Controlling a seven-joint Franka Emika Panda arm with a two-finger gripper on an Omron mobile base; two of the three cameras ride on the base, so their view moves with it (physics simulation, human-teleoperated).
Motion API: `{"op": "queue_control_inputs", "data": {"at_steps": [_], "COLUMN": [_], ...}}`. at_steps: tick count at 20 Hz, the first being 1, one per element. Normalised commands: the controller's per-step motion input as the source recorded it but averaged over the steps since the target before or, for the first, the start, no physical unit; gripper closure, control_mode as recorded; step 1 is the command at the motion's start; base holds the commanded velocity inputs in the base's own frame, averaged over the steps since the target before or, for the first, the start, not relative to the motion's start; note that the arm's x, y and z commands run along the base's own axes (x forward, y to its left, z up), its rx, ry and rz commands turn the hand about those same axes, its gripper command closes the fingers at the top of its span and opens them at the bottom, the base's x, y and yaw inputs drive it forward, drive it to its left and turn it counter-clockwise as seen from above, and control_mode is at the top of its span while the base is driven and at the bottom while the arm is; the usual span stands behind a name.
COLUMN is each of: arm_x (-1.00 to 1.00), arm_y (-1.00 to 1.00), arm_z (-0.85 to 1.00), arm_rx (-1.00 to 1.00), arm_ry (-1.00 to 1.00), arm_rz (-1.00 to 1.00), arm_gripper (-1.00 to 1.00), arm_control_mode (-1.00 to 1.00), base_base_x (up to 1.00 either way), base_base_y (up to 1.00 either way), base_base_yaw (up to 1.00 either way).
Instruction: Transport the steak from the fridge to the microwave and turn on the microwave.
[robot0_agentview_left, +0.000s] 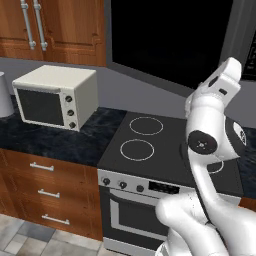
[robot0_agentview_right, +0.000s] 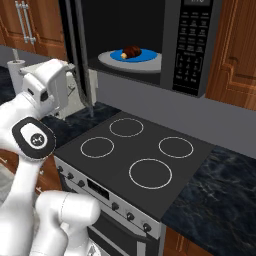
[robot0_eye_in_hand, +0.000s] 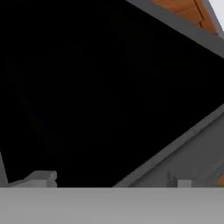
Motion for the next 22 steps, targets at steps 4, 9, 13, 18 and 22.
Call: {"op": "queue_control_inputs", "data": {"at_steps": [4, 9, 13, 18, 22], "arm_x": [0.77, 0.78, 0.75, 0.67, 0.62], "arm_y": [-0.21, -0.21, -0.25, -0.29, -0.34], "arm_z": [0.00, 0.00, 0.00, 0.00, 0.00], "arm_rx": [0.00, 0.00, 0.02, 0.01, 0.00], "arm_ry": [-0.03, -0.03, -0.01, 0.00, 0.00], "arm_rz": [0.00, 0.00, 0.00, 0.00, 0.00], "arm_gripper": [-1.00, -1.00, -1.00, -1.00, -1.00], "arm_control_mode": [-1.00, -1.00, -1.00, -1.00, -1.00], "base_base_x": [0.00, 0.00, 0.00, 0.00, 0.00], "base_base_y": [0.00, 0.00, 0.00, 0.00, 0.00], "base_base_yaw": [0.00, 0.00, 0.00, 0.00, 0.00]}}
